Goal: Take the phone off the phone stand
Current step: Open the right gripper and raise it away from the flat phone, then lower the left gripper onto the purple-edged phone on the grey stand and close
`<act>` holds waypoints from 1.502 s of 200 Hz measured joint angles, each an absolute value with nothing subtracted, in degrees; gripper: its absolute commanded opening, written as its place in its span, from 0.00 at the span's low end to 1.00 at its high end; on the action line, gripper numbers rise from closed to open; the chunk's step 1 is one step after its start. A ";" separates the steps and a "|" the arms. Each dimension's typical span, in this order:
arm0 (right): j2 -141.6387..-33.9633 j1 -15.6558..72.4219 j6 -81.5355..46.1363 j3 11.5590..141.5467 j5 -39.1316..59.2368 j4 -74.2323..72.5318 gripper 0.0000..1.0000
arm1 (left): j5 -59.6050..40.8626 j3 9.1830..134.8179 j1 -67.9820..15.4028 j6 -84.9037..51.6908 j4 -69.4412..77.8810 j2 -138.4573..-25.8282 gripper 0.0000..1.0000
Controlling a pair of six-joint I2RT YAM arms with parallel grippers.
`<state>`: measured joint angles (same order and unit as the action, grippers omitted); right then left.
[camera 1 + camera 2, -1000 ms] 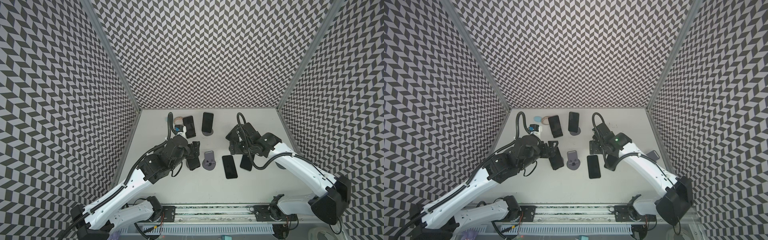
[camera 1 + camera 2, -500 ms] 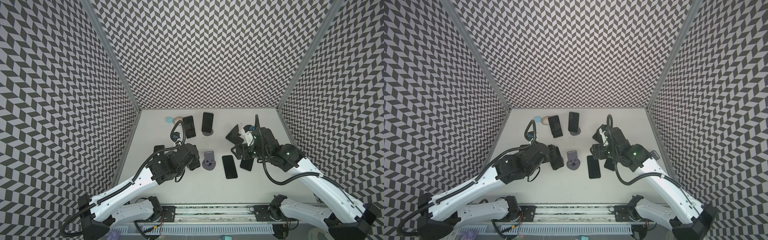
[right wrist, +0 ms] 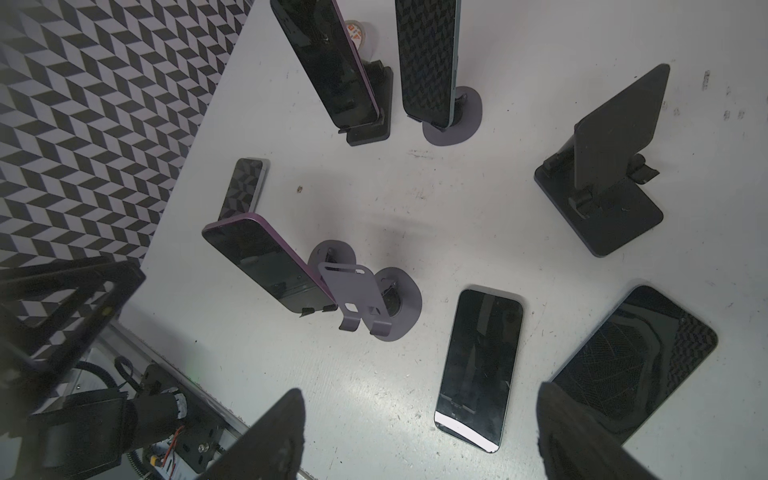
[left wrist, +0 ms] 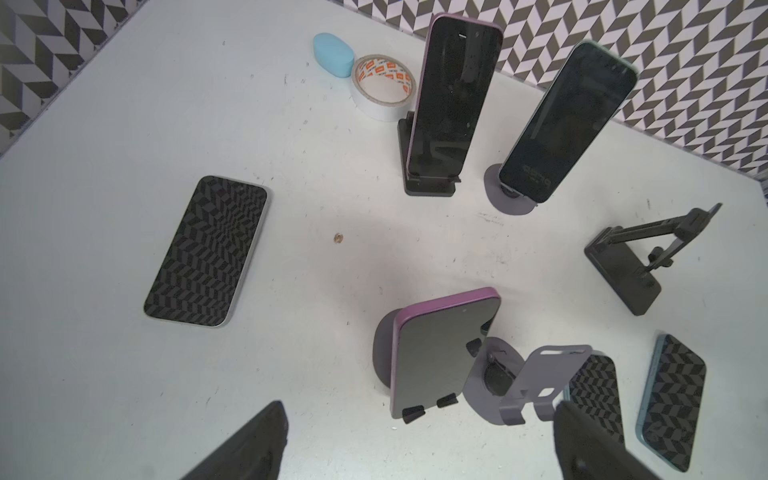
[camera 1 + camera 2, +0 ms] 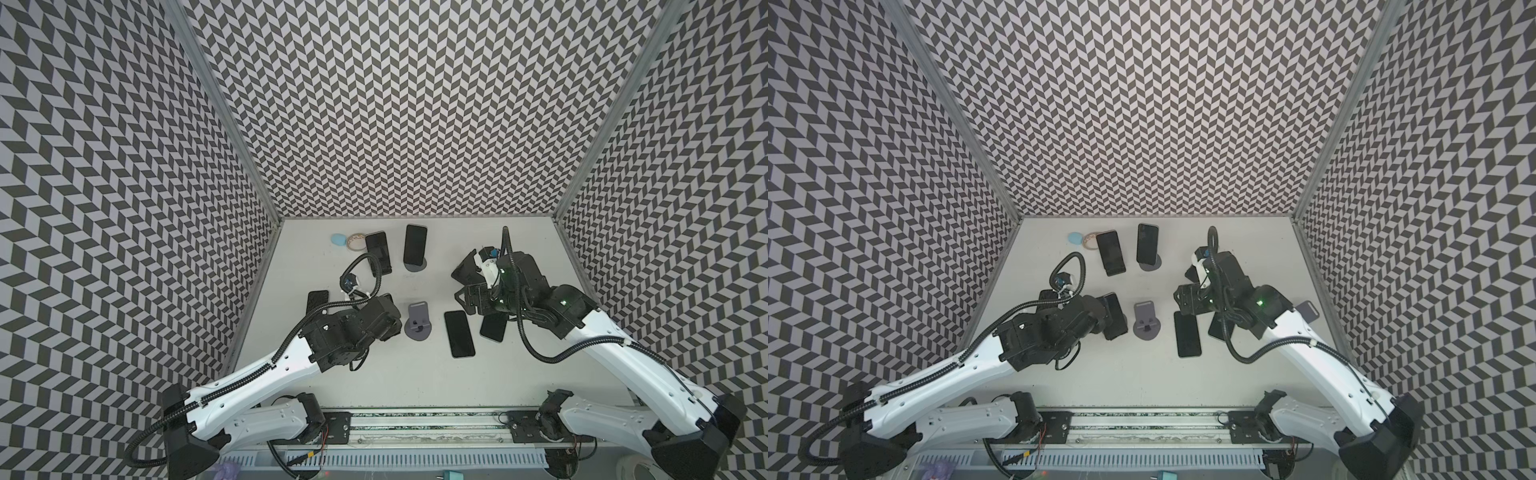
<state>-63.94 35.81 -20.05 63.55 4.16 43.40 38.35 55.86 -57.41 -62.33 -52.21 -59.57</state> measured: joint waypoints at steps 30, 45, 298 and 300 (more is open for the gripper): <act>-63.94 35.81 -20.88 62.63 4.91 41.69 0.85 | 38.28 54.19 -57.41 -63.96 -53.49 -57.93 1.00; -63.92 35.81 -21.52 61.98 5.37 40.75 0.85 | 38.30 53.87 -57.41 -64.42 -54.04 -57.21 1.00; -59.86 35.81 -23.66 59.90 9.47 39.70 0.84 | 36.71 47.68 -57.41 -67.68 -50.61 -57.49 1.00; -59.72 35.81 -23.66 59.77 9.56 39.66 0.84 | 36.67 47.68 -57.41 -67.70 -50.59 -57.49 1.00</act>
